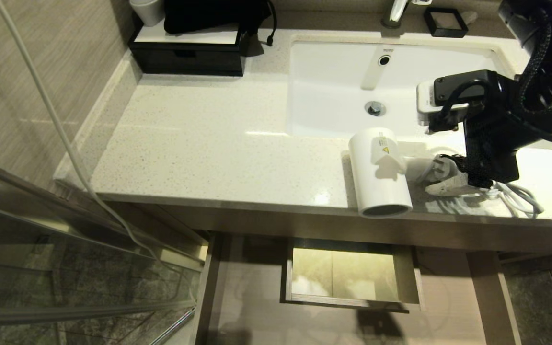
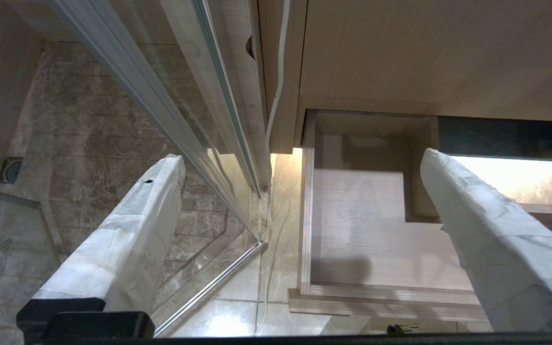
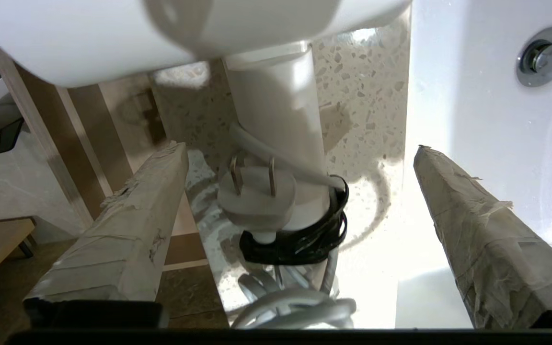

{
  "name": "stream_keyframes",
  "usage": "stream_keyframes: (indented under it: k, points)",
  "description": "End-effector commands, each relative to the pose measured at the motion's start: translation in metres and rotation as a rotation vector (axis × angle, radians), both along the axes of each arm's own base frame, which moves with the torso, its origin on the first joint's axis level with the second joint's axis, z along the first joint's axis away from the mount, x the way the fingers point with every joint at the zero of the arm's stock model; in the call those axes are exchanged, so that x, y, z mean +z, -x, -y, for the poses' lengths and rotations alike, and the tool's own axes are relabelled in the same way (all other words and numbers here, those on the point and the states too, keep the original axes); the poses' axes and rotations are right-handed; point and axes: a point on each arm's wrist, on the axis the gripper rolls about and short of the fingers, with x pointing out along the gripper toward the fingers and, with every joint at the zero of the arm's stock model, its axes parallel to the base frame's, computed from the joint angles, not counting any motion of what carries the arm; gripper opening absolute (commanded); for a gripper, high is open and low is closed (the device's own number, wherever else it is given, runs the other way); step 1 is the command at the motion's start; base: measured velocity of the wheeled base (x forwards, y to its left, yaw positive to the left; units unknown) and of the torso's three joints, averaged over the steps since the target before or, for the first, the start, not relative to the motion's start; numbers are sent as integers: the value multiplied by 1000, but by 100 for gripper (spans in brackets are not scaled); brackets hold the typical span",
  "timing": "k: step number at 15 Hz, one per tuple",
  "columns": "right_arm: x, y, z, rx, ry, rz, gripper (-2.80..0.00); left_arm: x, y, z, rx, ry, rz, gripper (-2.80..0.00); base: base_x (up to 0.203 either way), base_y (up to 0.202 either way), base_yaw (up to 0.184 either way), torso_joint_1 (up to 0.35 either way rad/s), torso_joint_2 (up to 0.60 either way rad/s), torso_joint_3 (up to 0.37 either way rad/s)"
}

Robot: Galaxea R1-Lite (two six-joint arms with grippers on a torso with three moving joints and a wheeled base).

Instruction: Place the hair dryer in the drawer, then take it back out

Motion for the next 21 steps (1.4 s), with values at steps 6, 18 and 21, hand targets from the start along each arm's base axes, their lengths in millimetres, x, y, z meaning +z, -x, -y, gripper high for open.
stream_keyframes:
  k: [6,18,21]
  points:
    - [14,27,14,-2,-10,44,0,0,0,0,0,0,0,0,0,0,0,0,0,0]
    - [28,77,41,-28,-69,102,-280,0,0,0,0,0,-1,0,0,0,0,0,0,0]
    - [31,92,49,-42,-72,112,-280,0,0,0,0,0,0,0,0,0,0,0,0,0]
